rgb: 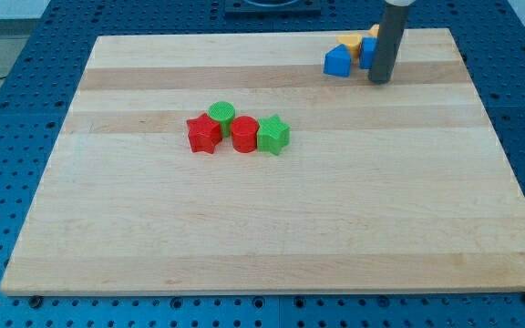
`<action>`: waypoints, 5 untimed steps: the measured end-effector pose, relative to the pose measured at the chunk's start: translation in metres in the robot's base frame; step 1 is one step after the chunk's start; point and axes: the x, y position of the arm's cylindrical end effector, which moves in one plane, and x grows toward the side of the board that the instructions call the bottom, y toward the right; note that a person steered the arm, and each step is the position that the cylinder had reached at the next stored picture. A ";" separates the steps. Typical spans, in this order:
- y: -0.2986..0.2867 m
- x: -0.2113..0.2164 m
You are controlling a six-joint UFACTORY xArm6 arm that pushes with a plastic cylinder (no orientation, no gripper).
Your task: Move the arm right to the yellow hexagon
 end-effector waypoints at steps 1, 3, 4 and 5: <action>-0.002 0.002; -0.009 0.018; -0.009 0.032; -0.009 0.015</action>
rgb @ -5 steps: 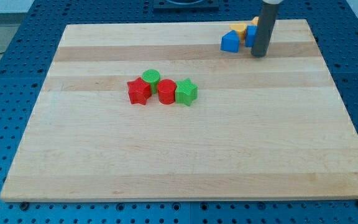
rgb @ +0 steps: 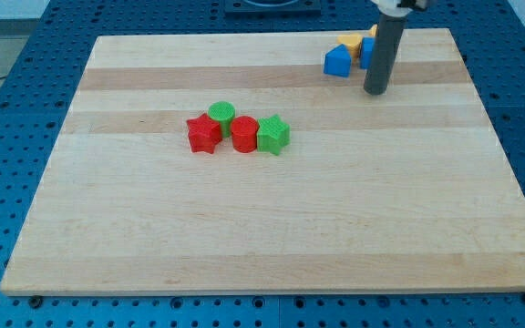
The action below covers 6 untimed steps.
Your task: Move the arm right to the yellow hexagon
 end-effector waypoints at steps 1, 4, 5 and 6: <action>0.006 -0.014; 0.111 -0.100; 0.062 -0.110; -0.004 -0.107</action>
